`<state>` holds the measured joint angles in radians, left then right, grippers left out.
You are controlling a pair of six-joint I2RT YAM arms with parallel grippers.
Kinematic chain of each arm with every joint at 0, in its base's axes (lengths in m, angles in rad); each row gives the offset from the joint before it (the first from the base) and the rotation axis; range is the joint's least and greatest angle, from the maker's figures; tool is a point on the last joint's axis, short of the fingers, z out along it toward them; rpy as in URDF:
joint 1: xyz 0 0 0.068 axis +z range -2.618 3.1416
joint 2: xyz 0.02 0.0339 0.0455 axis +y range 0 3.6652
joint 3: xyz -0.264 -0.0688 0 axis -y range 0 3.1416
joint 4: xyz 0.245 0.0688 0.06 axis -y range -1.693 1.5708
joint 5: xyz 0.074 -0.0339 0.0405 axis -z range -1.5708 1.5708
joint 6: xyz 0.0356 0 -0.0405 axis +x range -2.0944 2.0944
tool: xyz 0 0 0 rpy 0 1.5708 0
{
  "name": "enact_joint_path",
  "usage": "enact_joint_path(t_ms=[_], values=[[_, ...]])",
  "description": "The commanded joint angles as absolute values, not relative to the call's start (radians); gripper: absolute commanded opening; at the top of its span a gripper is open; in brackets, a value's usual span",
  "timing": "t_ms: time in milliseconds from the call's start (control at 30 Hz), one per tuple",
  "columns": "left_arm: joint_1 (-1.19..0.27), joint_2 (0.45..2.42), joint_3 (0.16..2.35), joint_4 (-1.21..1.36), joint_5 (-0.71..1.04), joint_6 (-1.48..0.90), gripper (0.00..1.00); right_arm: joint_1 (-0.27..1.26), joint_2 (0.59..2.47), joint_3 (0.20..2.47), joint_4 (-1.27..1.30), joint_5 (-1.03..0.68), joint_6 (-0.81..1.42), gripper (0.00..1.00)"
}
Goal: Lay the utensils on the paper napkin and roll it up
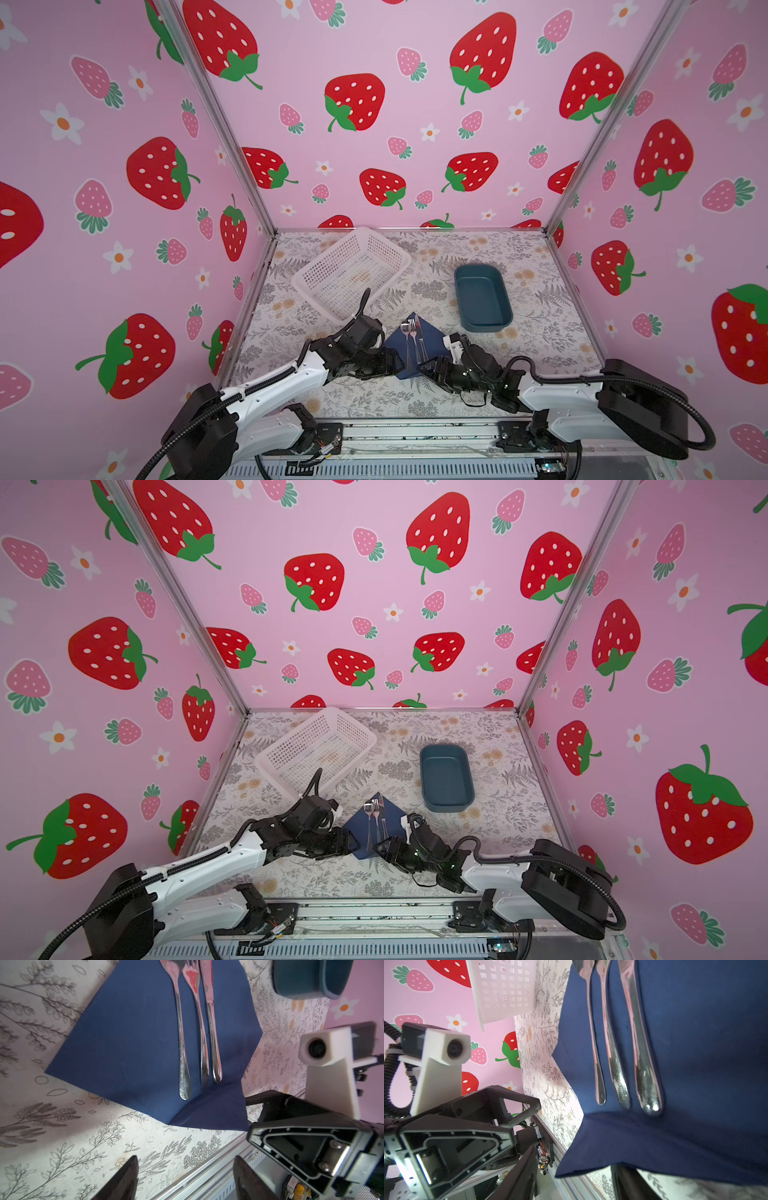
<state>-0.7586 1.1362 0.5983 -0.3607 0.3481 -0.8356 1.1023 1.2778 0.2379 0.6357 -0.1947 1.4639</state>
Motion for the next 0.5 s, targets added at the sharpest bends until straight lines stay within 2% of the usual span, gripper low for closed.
enact_joint_path(t_ms=[0, 467], values=[[-0.77, 1.161, 0.655, -0.349, 0.339, -0.836, 0.72, 1.069, 1.298, 0.262, 0.651, -0.221, 1.448, 0.59], [-0.785, 1.332, 0.754, -0.327, 0.345, -0.743, 0.68, 0.986, 1.355, 0.282, 0.647, -0.27, 1.431, 0.56]])
